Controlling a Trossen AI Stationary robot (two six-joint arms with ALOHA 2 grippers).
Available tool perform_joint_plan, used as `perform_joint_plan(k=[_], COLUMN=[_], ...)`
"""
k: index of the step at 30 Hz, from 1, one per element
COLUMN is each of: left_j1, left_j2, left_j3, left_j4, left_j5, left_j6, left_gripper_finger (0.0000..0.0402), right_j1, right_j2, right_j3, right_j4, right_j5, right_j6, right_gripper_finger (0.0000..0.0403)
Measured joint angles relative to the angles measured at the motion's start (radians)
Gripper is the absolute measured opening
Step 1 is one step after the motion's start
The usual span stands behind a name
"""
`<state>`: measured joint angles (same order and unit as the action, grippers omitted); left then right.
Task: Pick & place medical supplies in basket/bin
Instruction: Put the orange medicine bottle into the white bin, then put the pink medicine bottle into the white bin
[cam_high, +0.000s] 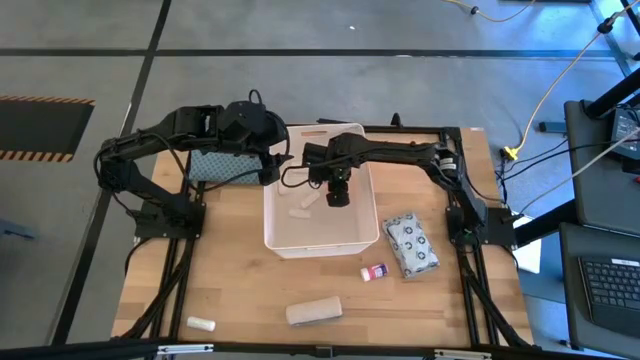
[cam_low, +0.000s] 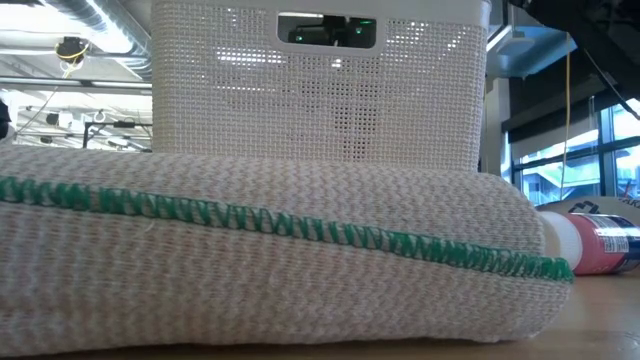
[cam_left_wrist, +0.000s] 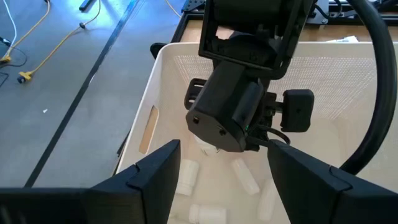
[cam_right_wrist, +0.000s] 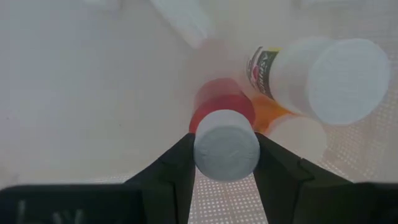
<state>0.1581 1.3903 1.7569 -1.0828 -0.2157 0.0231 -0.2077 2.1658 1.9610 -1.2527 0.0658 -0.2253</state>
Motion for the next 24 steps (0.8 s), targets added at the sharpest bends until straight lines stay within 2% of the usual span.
perform_joint_plan(k=[9, 19, 24], left_j1=[0.0, 0.0, 0.0], left_j2=[0.0, 0.0, 0.0], left_j3=[0.0, 0.0, 0.0], left_j4=[0.0, 0.0, 0.0], left_j5=[0.0, 0.0, 0.0], left_j6=[0.004, 0.043, 0.043], left_gripper_finger=[0.0235, 0.0235, 0.0235], right_j1=[-0.007, -0.021, -0.021], right_j2=[0.0, 0.0, -0.001], right_j3=[0.0, 0.002, 0.069], right_j4=[0.007, -0.022, -0.088], right_j5=[0.0, 0.007, 0.011], right_j6=[0.003, 0.014, 0.021], right_gripper_finger=[0.0149, 0.023, 0.0246])
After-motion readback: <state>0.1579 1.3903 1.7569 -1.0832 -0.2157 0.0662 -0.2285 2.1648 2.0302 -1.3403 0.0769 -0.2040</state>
